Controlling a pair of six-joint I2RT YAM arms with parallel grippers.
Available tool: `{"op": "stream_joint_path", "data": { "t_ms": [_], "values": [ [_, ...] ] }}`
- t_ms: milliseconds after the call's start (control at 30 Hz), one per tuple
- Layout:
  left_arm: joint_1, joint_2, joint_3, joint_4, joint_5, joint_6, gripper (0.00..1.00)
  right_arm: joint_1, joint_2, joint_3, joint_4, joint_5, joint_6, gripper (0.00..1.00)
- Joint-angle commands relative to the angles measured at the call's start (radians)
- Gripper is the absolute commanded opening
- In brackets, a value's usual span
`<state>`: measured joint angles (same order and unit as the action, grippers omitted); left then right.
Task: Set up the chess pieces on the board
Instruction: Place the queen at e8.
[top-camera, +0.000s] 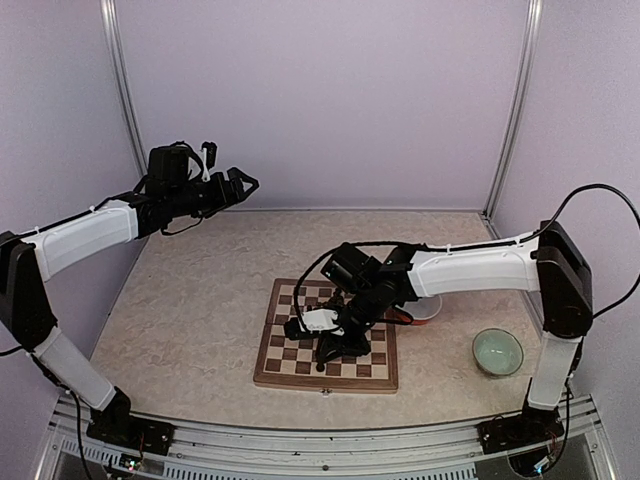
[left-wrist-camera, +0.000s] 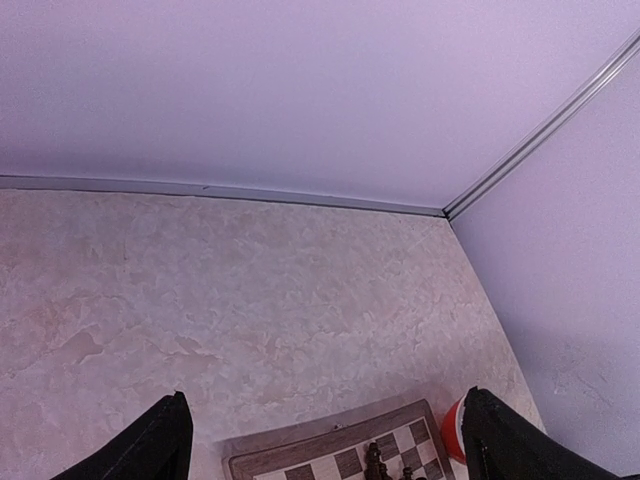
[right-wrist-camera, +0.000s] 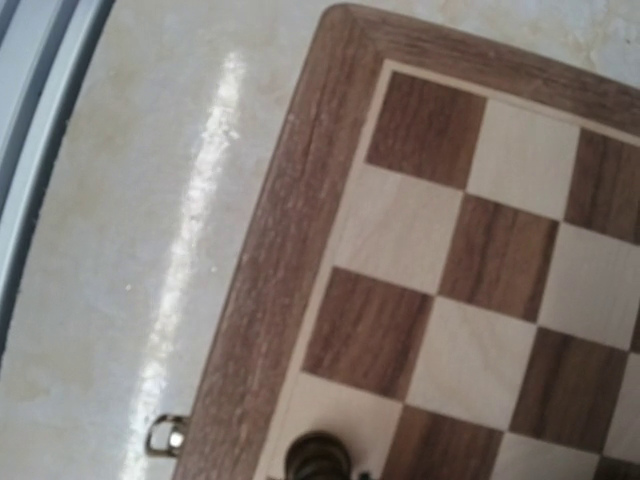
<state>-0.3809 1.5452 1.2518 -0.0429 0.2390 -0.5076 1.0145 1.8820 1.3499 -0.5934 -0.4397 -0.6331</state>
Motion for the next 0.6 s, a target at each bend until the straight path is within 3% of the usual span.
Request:
{"op": "stream_joint_path", "data": {
  "t_ms": [0, 133, 367, 467, 567],
  "values": [
    [0.006, 0.001, 0.033, -0.009, 0.013, 0.021, 0.93, 0.009, 0.03, 0.039, 0.01, 0.01, 0.019, 0.0],
    [0.006, 0.002, 0.038, -0.015, 0.014, 0.024, 0.93, 0.015, 0.045, 0.049, 0.008, 0.018, 0.024, 0.01],
    [0.007, 0.0, 0.041, -0.017, 0.019, 0.025, 0.93, 0.021, 0.047, 0.045, 0.0, 0.019, 0.015, 0.14],
    [0.006, 0.0, 0.041, -0.018, 0.02, 0.026, 0.93, 0.023, 0.041, 0.045, -0.01, 0.011, 0.012, 0.23],
    [0.007, 0.001, 0.041, -0.019, 0.022, 0.027, 0.93, 0.022, 0.028, 0.055, -0.038, 0.003, -0.003, 0.39]
  ]
}}
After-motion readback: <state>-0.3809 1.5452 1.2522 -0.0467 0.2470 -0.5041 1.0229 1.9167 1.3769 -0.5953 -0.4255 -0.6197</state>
